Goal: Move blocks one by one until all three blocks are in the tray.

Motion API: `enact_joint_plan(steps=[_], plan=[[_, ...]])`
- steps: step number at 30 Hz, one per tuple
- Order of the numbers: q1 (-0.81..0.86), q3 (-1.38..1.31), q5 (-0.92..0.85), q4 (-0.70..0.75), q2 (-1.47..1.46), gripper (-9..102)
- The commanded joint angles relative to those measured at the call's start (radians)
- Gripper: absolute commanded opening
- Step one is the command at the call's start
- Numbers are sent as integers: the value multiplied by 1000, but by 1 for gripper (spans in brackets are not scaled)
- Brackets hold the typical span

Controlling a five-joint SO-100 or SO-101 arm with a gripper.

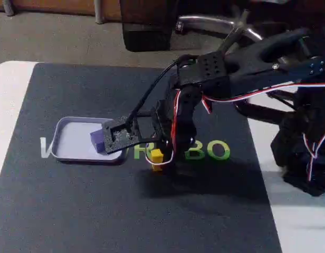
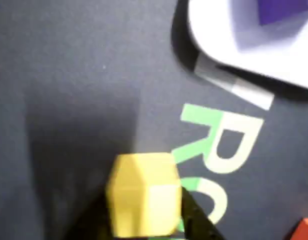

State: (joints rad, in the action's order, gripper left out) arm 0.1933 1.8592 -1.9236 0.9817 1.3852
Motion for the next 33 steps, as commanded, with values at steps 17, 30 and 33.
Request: enact_joint_plan(steps=[17, 30, 33], plan=[[6, -314, 379, 12, -44, -8], [48, -954, 775, 210, -391, -8], [63, -1032, 833, 213, -434, -8]])
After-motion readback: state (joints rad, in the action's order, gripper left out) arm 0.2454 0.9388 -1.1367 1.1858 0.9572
